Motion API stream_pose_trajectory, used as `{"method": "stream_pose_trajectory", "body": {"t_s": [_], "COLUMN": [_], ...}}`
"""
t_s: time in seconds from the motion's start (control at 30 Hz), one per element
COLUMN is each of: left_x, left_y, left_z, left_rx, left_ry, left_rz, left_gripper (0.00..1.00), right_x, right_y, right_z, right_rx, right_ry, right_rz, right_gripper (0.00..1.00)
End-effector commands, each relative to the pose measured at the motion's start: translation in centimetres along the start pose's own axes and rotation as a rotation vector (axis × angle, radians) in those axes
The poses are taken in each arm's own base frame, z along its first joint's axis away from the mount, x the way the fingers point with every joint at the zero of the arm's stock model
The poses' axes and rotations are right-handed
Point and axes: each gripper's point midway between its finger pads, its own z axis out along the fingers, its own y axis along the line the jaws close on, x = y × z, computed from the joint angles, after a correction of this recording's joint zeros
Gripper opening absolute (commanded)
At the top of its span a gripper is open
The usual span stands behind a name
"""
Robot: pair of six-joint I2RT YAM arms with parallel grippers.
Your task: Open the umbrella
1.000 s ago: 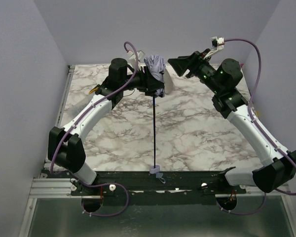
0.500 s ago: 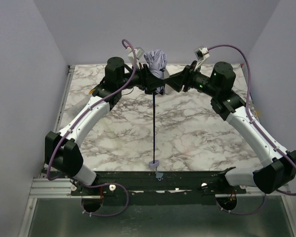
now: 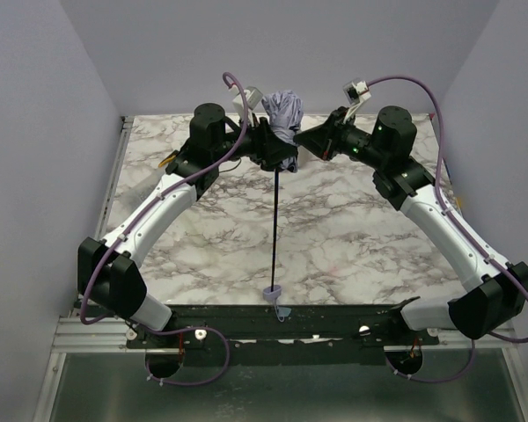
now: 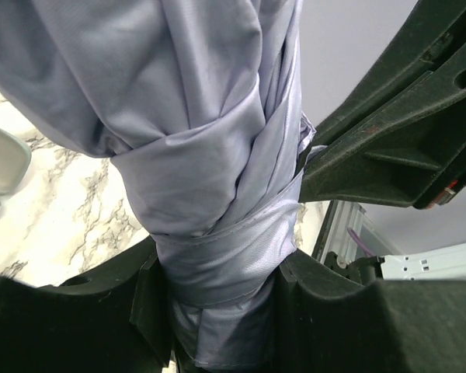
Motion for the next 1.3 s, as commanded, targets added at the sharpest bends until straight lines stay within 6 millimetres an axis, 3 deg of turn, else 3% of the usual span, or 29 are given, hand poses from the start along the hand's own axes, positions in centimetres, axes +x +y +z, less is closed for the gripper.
{"method": "stream_pose_trajectory", "body": {"t_s": [0.0,0.3,0.53,0.73,0.77,0.93,1.0,1.07,1.13,1.27], "left_x": [-2.5,-2.3,-2.7,-2.7,-2.9,-3.1,-3.2,-2.9,-2.6,-2.4], "left_y": [-3.0,-5.0,-7.0,-7.0,-6.6,-2.0,-1.1,-0.5,-0.6,-1.2], "left_z": [-1.5,-2.3,-2.9,-3.0,-2.9,-2.6,-2.5,-2.5,-2.3,-2.0], "left_rx": [0.082,0.206,0.296,0.290,0.260,0.007,-0.039,-0.070,-0.066,-0.059], "left_ry": [-0.080,-0.063,-0.060,-0.060,-0.069,-0.092,-0.092,-0.080,-0.072,-0.065], "left_rz": [0.080,0.090,0.086,0.084,0.091,0.144,0.161,0.168,0.168,0.195], "left_gripper": [0.00,0.00,0.00,0.00,0.00,0.00,0.00,0.00,0.00,0.00], "right_x": [-0.5,0.3,1.1,1.1,0.8,1.1,2.1,2.8,3.0,2.6], "right_y": [-0.3,-2.4,-5.7,-5.6,-4.9,-0.8,1.4,3.1,3.9,3.4], "right_z": [-0.8,-1.5,-1.4,-1.7,-1.9,-3.0,-3.7,-4.3,-4.3,-3.3], "right_rx": [0.050,0.153,0.293,0.288,0.264,0.089,-0.038,-0.143,-0.187,-0.172], "right_ry": [-0.007,0.025,0.052,0.061,0.063,0.150,0.216,0.255,0.267,0.270], "right_rz": [-0.039,-0.112,-0.167,-0.165,-0.163,-0.158,-0.180,-0.191,-0.168,-0.133], "right_gripper": [0.01,0.01,0.01,0.01,0.03,0.57,0.68,0.76,0.78,0.69]}}
